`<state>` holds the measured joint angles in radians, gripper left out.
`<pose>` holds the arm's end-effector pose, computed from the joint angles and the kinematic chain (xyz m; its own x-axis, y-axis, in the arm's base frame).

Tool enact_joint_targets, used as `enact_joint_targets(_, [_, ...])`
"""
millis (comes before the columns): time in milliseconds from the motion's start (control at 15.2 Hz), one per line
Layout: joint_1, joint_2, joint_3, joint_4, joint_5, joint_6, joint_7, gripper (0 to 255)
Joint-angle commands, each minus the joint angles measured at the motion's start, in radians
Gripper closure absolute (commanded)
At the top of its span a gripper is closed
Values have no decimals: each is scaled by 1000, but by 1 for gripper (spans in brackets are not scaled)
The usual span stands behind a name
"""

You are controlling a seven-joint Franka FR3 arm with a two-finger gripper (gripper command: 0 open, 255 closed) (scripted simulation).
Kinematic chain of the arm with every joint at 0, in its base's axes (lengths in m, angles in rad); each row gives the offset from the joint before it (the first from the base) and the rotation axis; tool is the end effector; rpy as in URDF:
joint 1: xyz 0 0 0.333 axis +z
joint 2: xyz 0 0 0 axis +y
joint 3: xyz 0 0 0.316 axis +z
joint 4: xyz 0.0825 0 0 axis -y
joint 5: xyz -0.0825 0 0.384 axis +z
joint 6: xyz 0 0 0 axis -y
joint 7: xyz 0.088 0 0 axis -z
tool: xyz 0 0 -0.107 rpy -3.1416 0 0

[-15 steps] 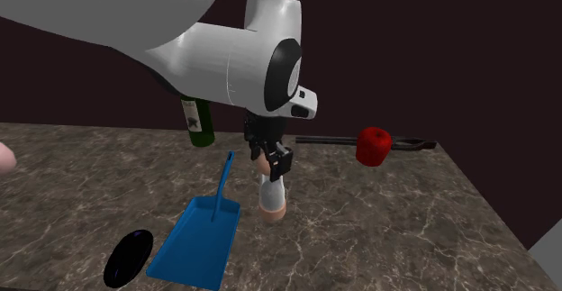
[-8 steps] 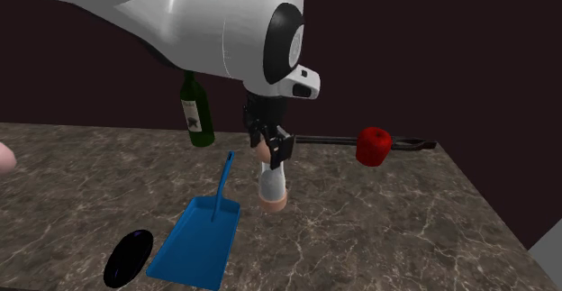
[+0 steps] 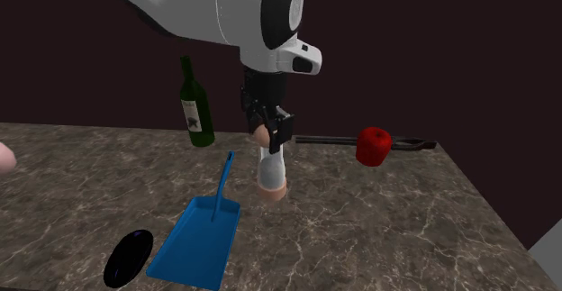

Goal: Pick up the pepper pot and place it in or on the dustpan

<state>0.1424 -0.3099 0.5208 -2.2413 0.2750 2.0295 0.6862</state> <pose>0.3578 0.3159 0.4824 0.9883 -0.1517 -0.0165 -0.1526 -0.9813 -0.1173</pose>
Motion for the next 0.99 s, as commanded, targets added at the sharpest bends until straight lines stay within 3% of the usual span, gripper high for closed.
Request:
enact_joint_targets(0, [-1, -5, -4, 25, -2, -30, 2, 255])
enact_joint_targets(924, [-9, -24, -29, 188, -15, -211, 19, 255])
